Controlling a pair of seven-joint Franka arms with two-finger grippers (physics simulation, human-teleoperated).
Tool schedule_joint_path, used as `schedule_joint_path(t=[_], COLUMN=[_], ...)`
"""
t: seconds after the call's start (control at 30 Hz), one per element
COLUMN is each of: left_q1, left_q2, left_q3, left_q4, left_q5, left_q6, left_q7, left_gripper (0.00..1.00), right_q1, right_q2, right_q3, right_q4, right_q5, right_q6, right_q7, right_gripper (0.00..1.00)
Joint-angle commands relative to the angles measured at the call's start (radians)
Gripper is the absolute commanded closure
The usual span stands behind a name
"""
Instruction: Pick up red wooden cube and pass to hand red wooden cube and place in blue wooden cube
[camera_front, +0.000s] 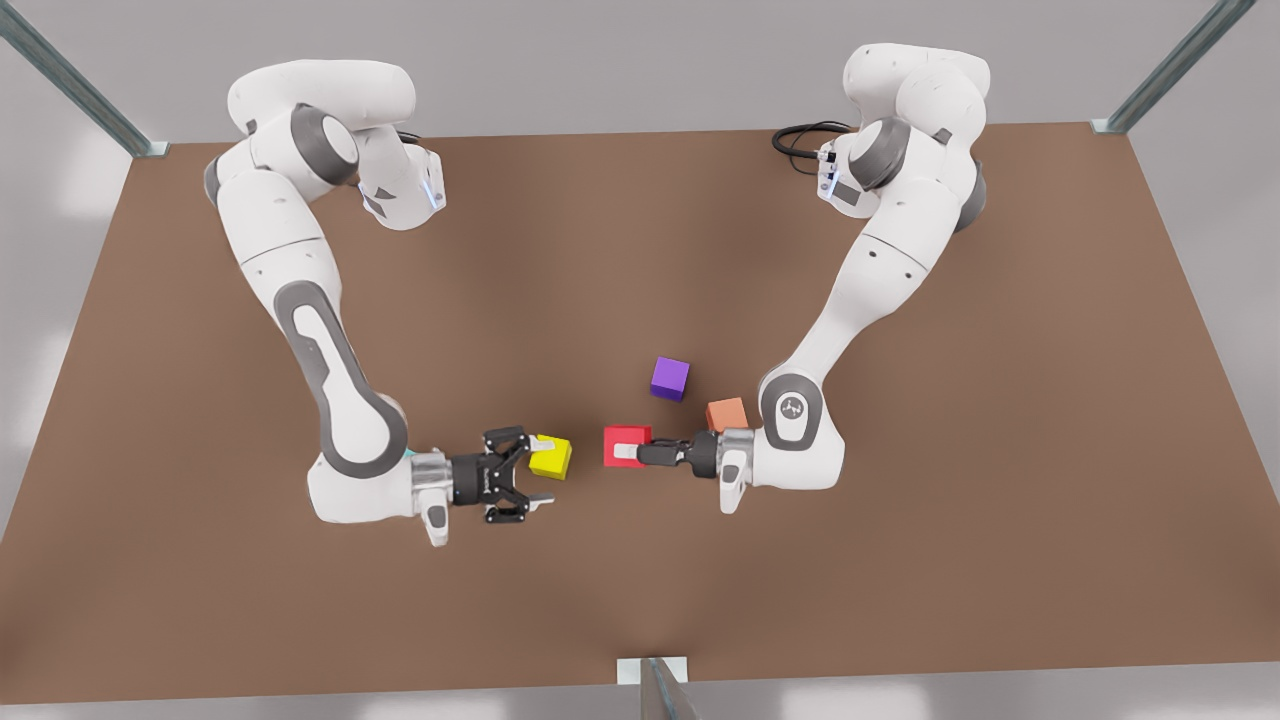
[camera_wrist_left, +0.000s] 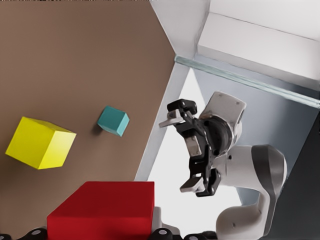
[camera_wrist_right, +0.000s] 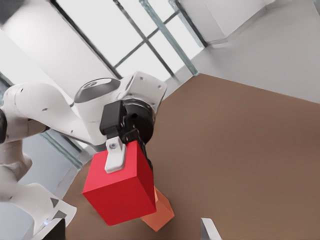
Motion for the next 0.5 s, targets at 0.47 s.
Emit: schedule_joint_path(t=[0.47], left_q1=[-0.005], left_q2=[-0.001], left_q3=[-0.006], left_q4=[-0.001], left_q5=[-0.016], left_q6=[0.031], left_q7=[0.256], left_gripper=[0.28], right_q1=[0.034], right_q2=[-0.007], right_q3=[0.044], right_q4=[-0.140], right_q5=[0.251], right_q6=[0.137], right_q7=[-0.954], right_gripper=[0.00])
